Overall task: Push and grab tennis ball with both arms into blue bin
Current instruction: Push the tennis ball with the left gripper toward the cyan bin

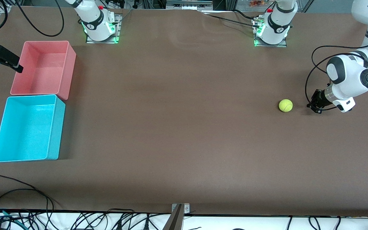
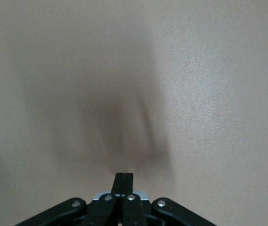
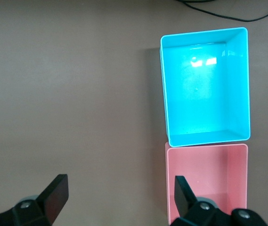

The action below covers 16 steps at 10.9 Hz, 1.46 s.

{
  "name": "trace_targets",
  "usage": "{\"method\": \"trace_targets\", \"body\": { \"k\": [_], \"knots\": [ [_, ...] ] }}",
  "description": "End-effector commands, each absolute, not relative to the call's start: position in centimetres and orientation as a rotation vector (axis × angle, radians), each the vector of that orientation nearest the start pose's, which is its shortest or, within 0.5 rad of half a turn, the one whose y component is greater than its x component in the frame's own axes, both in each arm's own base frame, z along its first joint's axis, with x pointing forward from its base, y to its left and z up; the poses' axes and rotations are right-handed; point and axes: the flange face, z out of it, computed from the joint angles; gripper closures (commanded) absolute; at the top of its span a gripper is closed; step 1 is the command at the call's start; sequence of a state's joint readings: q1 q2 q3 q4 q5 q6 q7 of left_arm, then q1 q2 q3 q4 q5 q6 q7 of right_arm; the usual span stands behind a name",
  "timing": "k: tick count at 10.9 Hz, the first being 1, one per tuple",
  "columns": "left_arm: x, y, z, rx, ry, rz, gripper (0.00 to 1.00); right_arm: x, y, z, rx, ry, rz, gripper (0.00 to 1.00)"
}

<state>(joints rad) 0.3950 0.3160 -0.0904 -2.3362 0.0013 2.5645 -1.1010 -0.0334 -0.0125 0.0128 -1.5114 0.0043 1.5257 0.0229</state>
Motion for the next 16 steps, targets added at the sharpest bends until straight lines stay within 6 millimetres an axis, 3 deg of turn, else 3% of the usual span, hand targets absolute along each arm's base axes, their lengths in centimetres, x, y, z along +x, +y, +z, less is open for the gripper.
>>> {"method": "trace_targets", "body": {
  "k": [1,4,6,7,8,10,13,15,16],
  "knots": [
    [48.6,13.6,19.2,-2.364,-2.066,0.147,1.00,54.8,-1.1,66.2,-3.117,0.079,-0.057,0.00],
    [48.9,5.1,18.8,-2.262,-2.184,0.210,1.00,54.8,-1.1,66.1,-3.117,0.072,-0.055,0.00],
    [49.2,-4.0,18.7,-2.147,-2.322,0.248,1.00,54.8,-1.1,66.1,-3.117,0.076,-0.055,0.00],
    [49.5,-6.8,18.6,-2.107,-2.355,0.257,1.00,54.8,-1.0,66.1,-3.117,0.074,-0.053,0.00],
    [49.9,-7.7,18.7,-2.111,-2.357,0.255,1.00,54.8,-1.0,66.1,-3.117,0.074,-0.055,0.00],
    [50.1,-6.9,18.5,-2.113,-2.353,0.255,1.00,54.8,-1.1,66.1,-3.117,0.072,-0.055,0.00],
    [50.8,-3.8,20.0,-2.177,-2.296,0.240,1.00,54.9,-1.9,65.5,-3.119,0.096,-0.022,0.00],
    [51.5,-0.6,21.4,-2.222,-2.229,0.257,1.00,54.9,-2.1,65.5,-3.118,0.105,-0.024,0.00],
    [52.4,2.8,22.9,-2.264,-2.170,0.284,1.00,55.4,-2.1,64.9,-3.119,0.103,-0.015,0.00]
  ]
}}
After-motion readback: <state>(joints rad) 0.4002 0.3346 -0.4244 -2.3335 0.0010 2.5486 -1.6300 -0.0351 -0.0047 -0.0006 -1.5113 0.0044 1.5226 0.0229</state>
